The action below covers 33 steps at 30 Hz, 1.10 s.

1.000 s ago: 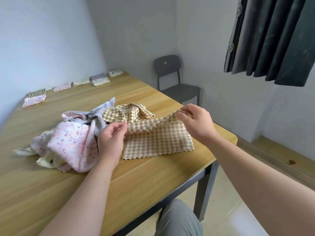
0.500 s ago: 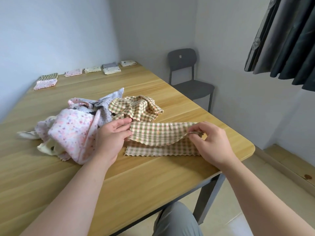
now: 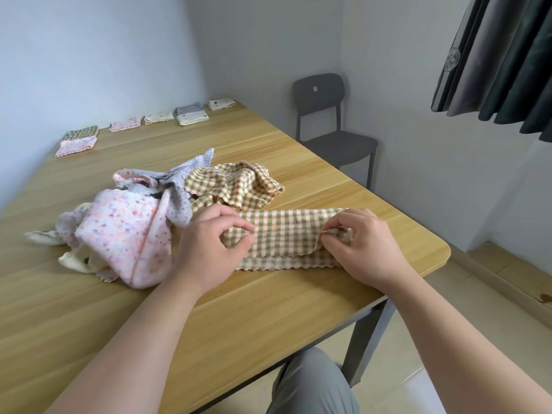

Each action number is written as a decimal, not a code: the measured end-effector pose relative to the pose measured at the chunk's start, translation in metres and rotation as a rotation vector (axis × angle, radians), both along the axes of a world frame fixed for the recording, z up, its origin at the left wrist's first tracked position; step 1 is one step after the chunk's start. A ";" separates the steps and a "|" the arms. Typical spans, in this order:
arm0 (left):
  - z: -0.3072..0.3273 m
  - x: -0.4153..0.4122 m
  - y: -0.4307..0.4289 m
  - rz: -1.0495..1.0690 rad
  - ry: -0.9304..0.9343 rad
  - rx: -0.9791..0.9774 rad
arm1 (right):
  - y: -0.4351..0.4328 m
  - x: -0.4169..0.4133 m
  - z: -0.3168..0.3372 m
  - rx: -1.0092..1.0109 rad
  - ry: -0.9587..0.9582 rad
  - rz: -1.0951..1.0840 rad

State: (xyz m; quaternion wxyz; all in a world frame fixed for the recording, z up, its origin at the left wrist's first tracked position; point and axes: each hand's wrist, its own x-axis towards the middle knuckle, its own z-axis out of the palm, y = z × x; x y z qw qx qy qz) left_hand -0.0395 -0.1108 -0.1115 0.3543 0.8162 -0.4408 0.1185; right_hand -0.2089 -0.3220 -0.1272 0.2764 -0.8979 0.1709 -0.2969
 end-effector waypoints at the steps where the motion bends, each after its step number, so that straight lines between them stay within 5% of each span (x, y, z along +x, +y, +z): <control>1: 0.001 -0.005 -0.003 -0.033 -0.022 0.033 | -0.001 0.000 0.000 0.006 -0.002 0.001; 10: -0.001 -0.033 -0.041 -0.087 -0.171 0.225 | 0.002 0.002 0.006 0.082 -0.138 -0.002; 24: -0.001 -0.011 -0.007 0.233 -0.121 0.052 | -0.001 -0.003 0.003 0.162 -0.097 -0.009; 33: 0.002 -0.006 -0.001 0.254 -0.143 -0.008 | -0.002 -0.007 0.005 0.237 -0.133 -0.071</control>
